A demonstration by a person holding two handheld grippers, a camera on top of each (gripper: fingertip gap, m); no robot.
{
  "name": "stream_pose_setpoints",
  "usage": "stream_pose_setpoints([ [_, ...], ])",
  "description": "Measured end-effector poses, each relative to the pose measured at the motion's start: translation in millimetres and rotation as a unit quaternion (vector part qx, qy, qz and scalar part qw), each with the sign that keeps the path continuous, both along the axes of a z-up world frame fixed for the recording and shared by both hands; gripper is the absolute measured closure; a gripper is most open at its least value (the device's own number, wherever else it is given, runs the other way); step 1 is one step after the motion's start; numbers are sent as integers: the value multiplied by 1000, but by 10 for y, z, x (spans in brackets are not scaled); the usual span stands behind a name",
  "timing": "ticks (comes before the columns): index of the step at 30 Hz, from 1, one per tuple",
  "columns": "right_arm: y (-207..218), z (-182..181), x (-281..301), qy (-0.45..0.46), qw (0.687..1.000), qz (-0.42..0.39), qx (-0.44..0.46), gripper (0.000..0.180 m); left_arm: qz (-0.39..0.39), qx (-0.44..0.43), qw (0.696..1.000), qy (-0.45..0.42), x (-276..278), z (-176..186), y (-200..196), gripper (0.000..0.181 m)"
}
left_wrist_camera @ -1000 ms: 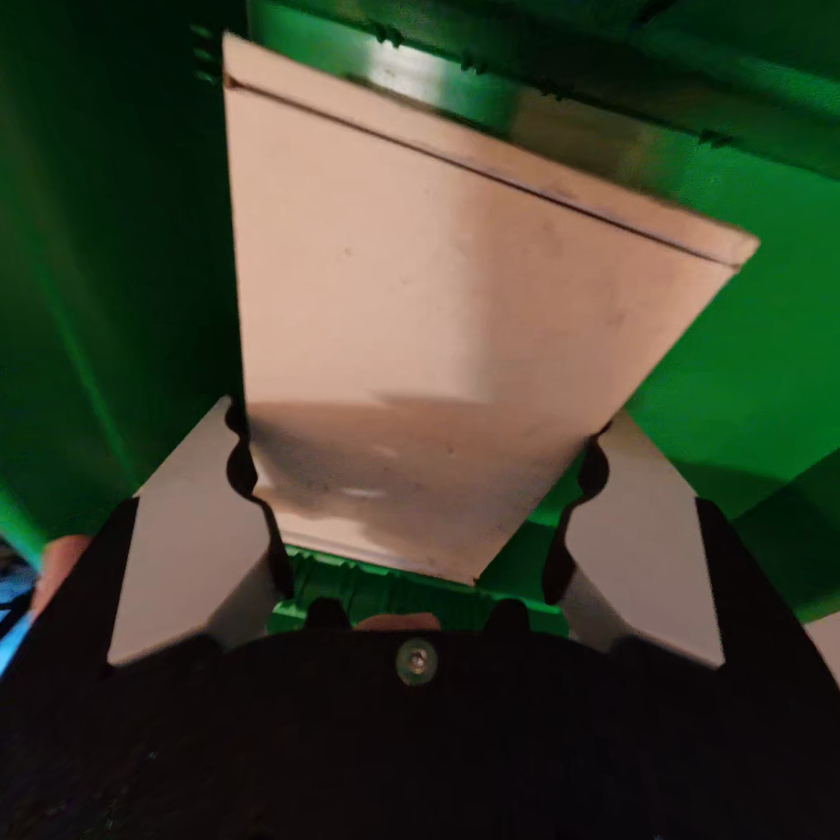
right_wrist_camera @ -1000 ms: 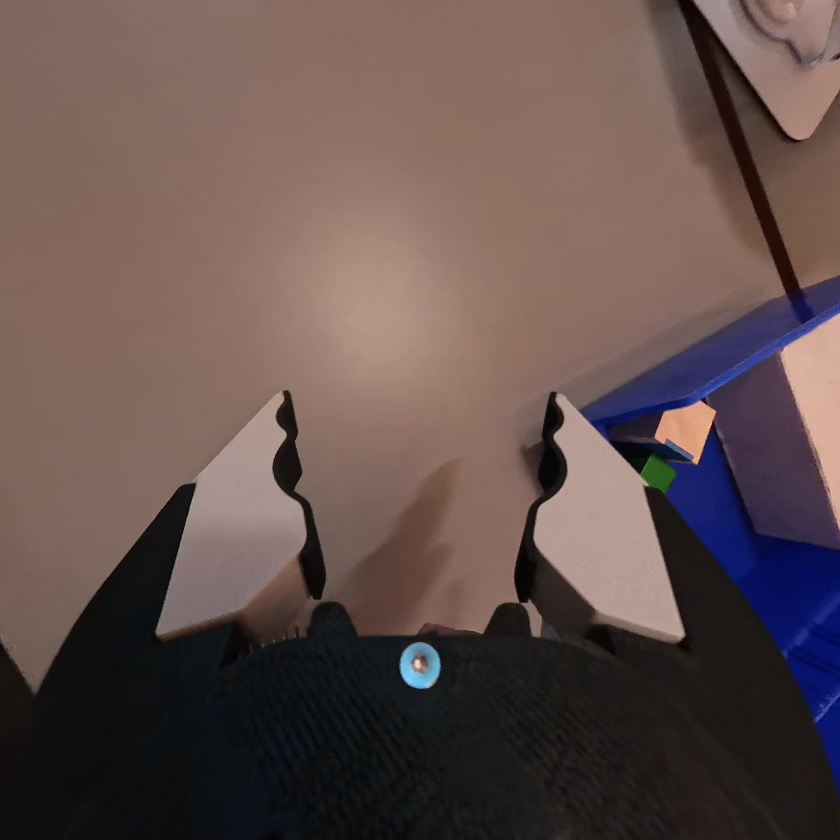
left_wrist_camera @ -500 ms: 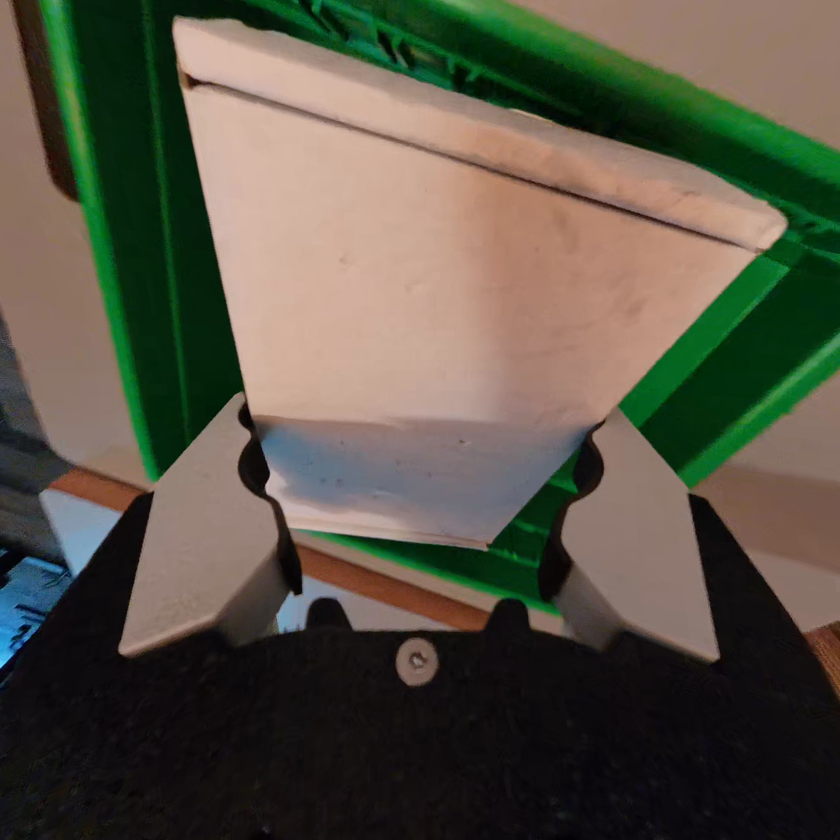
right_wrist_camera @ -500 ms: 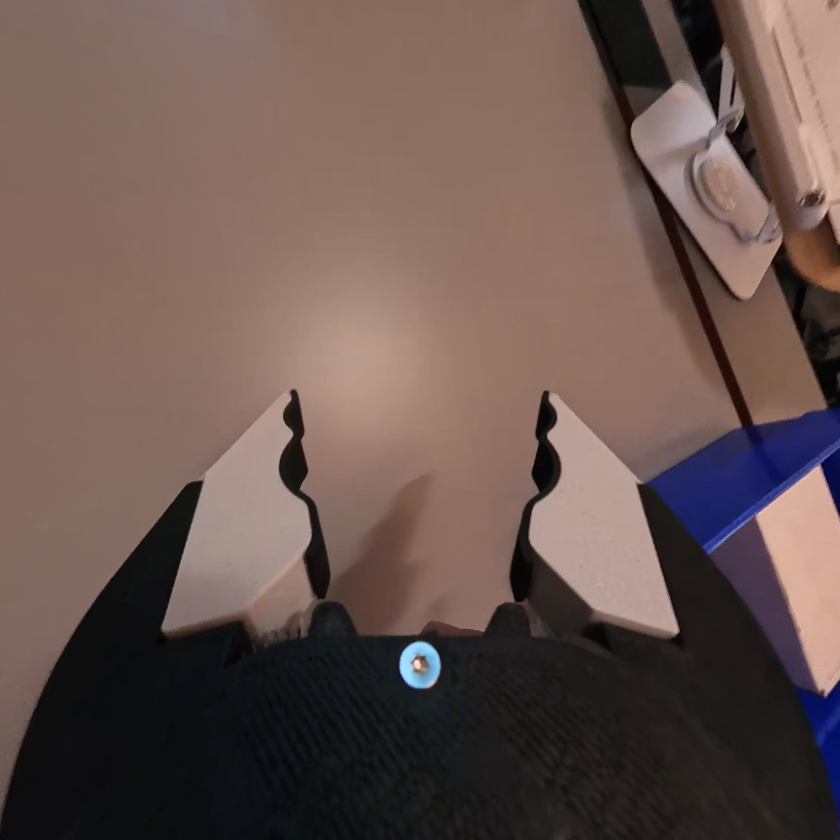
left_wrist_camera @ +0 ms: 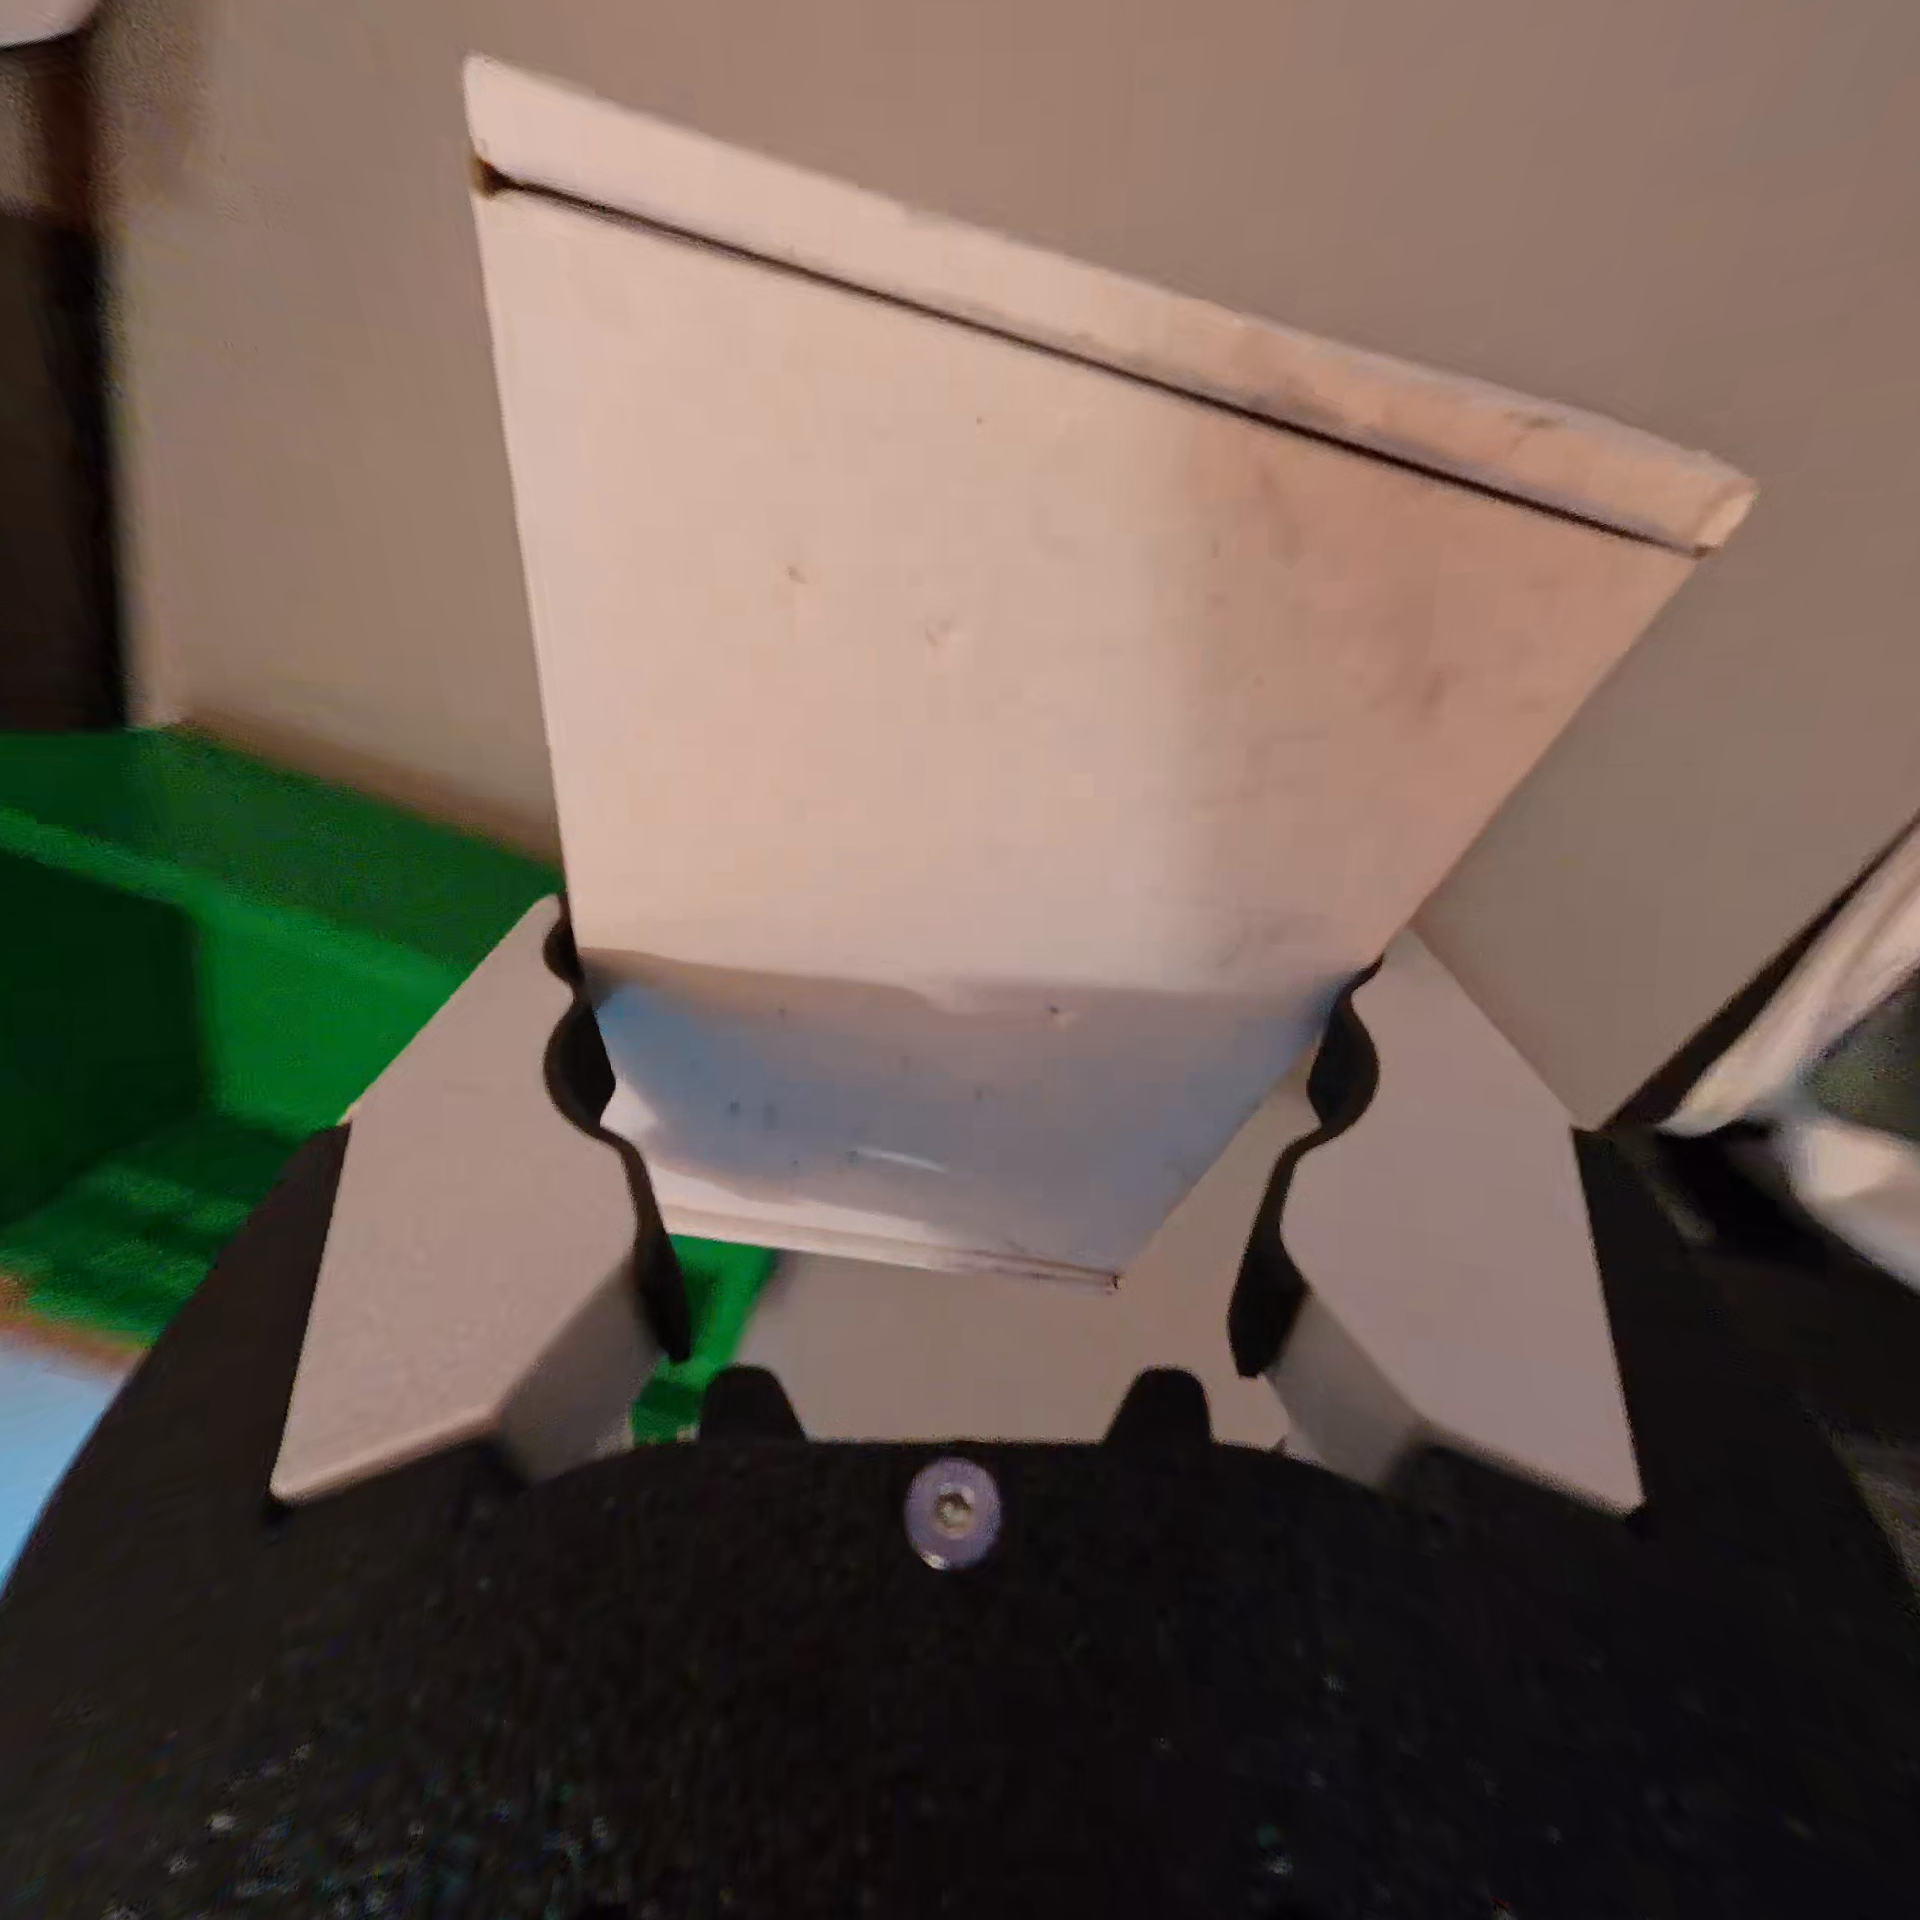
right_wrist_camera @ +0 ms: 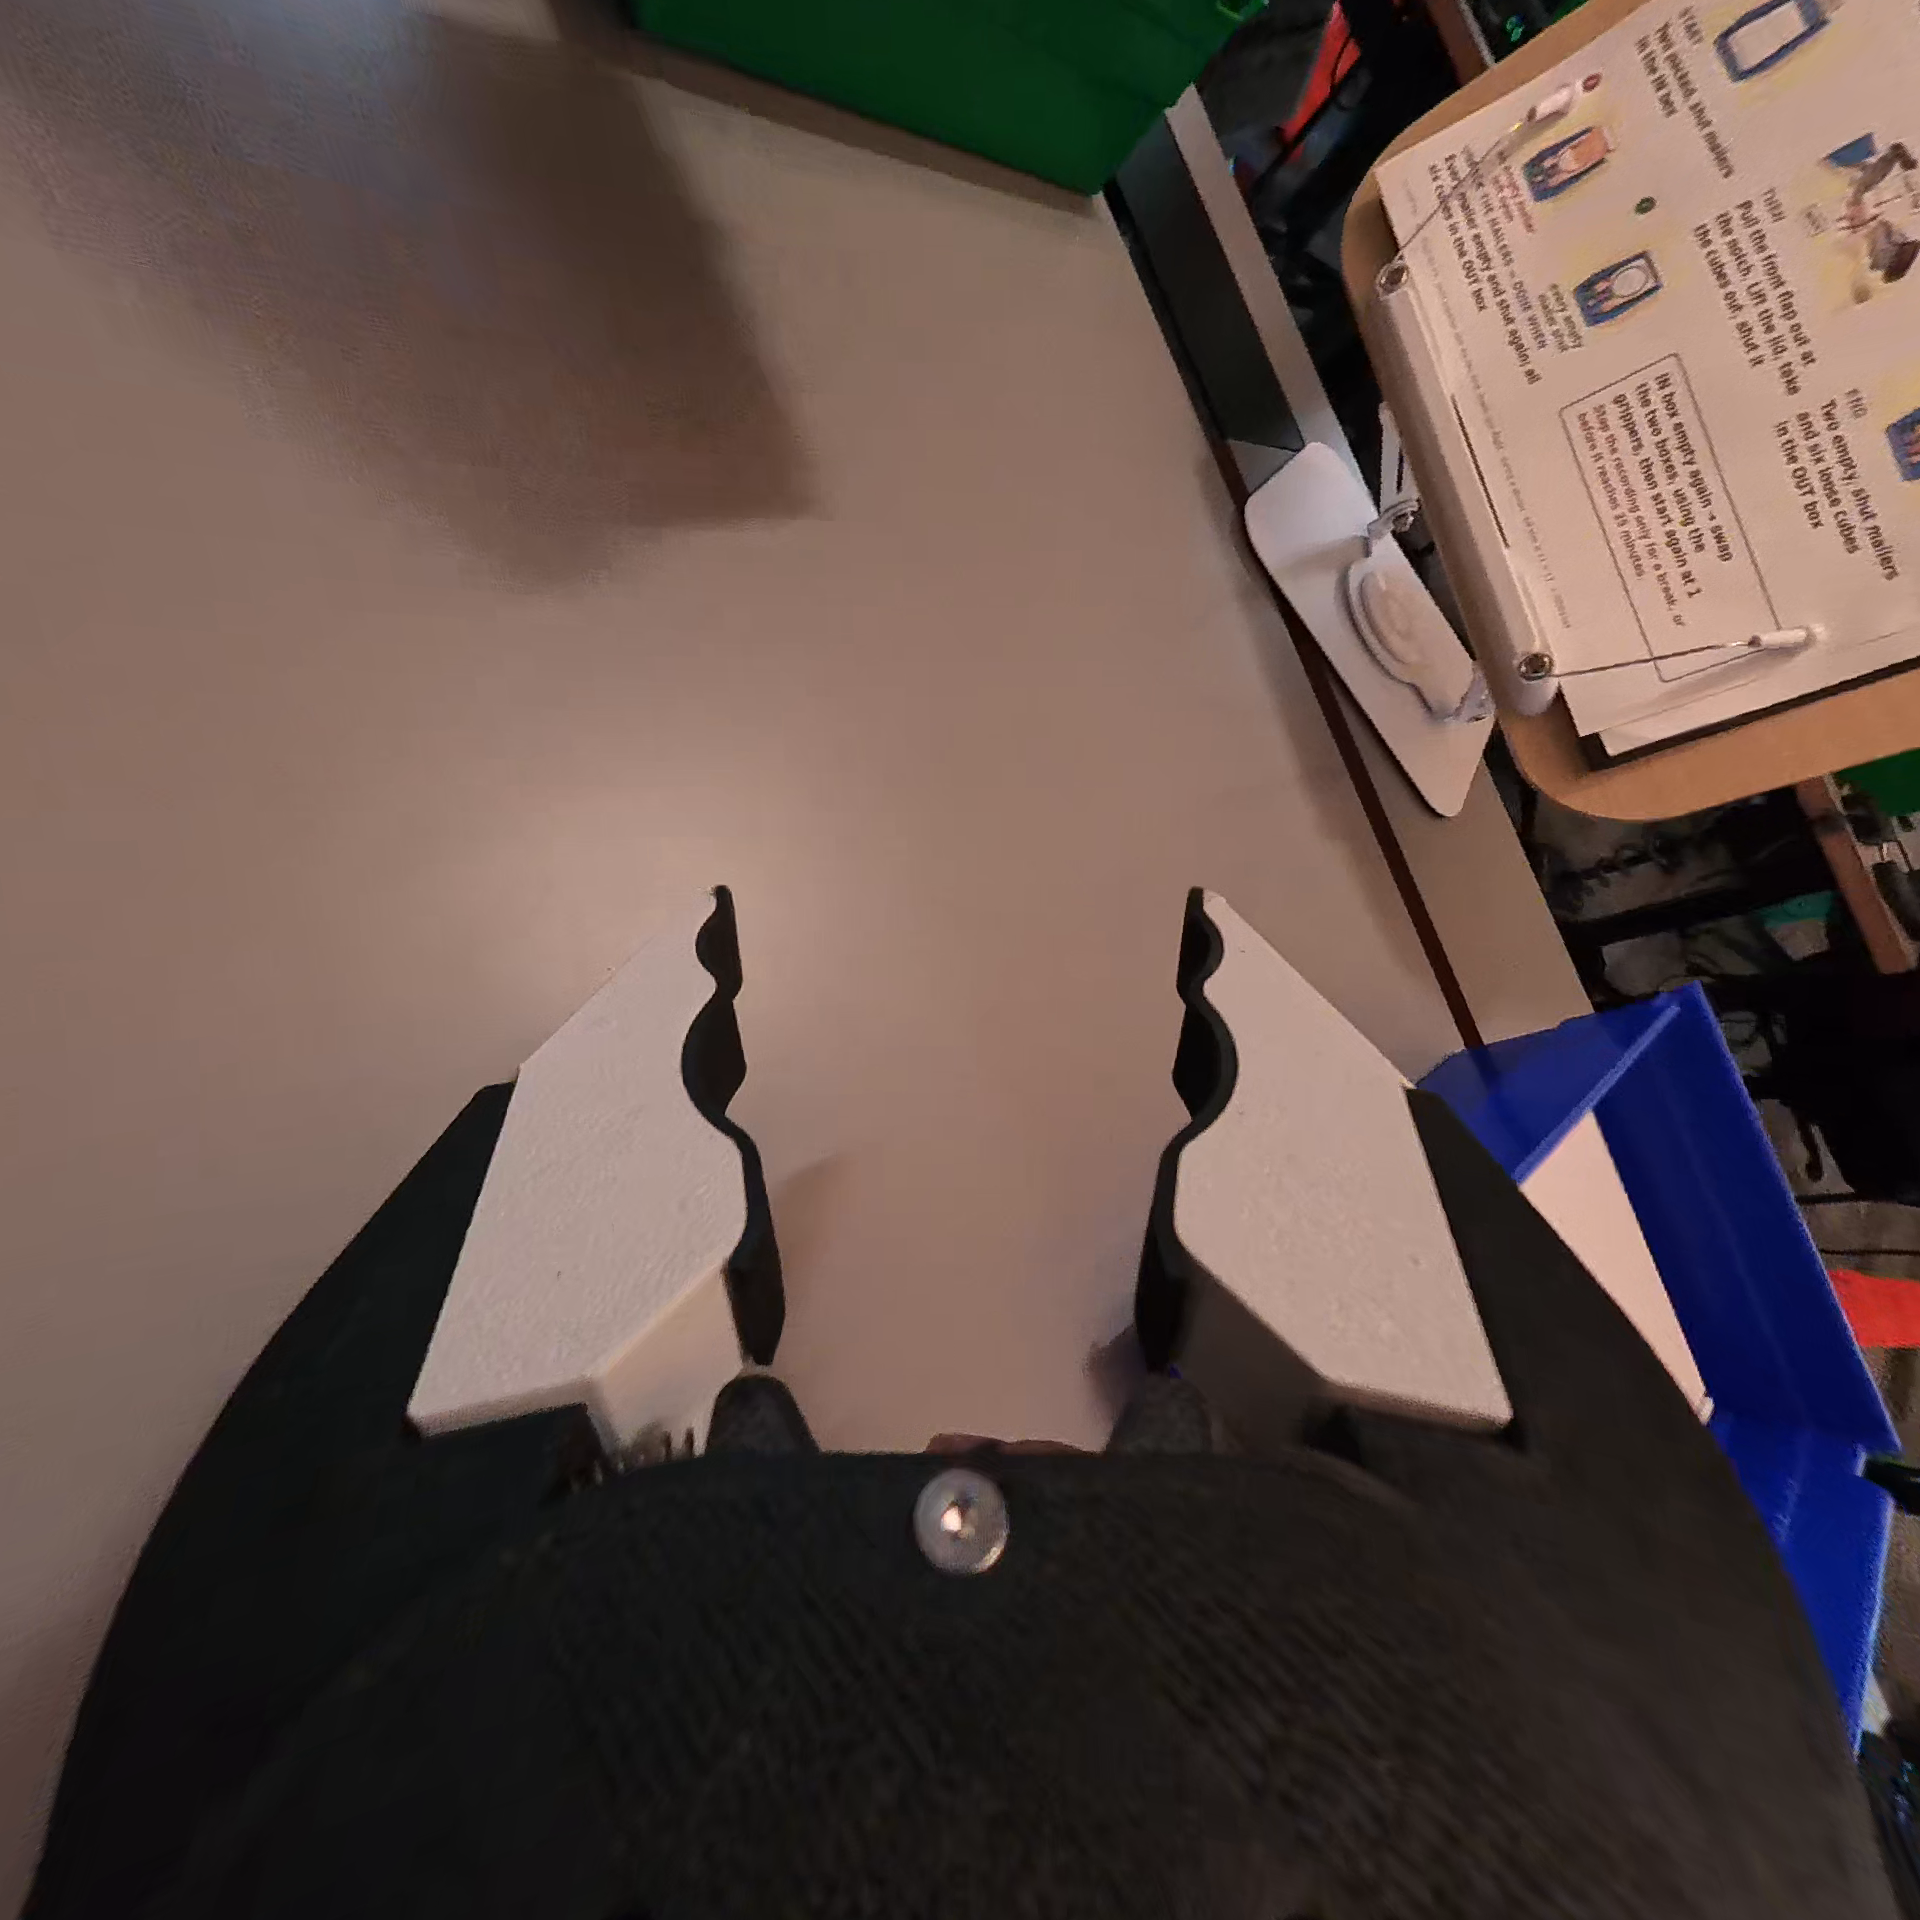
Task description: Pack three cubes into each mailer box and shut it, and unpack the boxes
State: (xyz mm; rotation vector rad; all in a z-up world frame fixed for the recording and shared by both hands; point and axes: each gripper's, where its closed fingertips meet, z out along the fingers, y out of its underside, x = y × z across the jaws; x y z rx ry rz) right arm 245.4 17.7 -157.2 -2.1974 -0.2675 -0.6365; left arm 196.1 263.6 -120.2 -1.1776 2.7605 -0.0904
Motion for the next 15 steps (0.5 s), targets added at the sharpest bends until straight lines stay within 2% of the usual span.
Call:
stream_pose_setpoints([
  [3,-83,35,-182,24,999,45,1,93,11,-57,998,24,-243,-499,-779,45],
  [6,-131,84,-287,13,997,76,8,94,-2,-47,999,26,-345,-958,-1238,45],
  [10,-198,39,-261,1,997,72,-11,94,-7,-8,1000,11,-300,-1293,-1510,46],
  [15,-202,-155,-288,-19,993,99,-55,92,5,-39,999,-32,-177,-1309,-1642,45],
])
